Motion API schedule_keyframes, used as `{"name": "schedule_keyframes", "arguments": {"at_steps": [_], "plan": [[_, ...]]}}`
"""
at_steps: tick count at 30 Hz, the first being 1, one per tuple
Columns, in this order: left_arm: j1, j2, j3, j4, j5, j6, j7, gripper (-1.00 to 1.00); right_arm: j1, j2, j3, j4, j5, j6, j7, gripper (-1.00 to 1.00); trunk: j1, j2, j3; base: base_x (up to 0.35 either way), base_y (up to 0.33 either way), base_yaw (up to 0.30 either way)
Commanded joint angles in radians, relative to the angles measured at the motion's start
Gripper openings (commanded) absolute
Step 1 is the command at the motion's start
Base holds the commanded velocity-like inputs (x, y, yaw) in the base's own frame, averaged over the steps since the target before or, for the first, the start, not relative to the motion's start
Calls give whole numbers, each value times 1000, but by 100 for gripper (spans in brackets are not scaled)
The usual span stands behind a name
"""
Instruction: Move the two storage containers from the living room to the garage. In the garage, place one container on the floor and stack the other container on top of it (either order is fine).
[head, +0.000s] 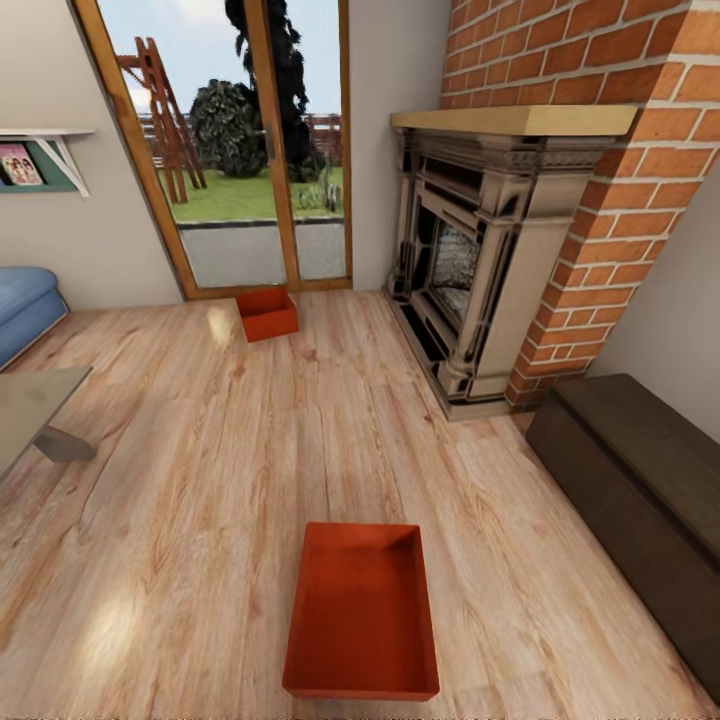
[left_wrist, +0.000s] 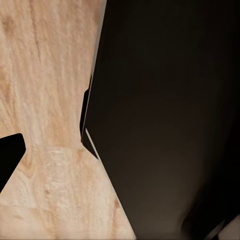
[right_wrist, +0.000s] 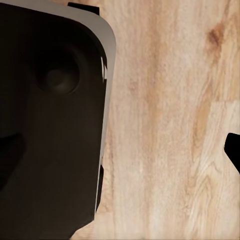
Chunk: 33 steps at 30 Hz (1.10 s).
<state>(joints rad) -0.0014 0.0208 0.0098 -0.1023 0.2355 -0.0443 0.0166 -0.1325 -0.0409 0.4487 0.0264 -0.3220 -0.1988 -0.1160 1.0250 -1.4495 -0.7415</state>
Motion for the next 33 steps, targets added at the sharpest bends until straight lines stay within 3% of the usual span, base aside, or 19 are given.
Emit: {"name": "schedule_keyframes", "arguments": {"at_steps": [1,33], "plan": [[0,0,1,0,3,-2,1,100,-1,1,8,3,-8,-5,-1,100,0,0,-2,0,0,0],[0,-4,-4,3,0,-3,0,100,-1,1,5,3,-8,-7,-1,100,0,0,-54,0,0,0]]}}
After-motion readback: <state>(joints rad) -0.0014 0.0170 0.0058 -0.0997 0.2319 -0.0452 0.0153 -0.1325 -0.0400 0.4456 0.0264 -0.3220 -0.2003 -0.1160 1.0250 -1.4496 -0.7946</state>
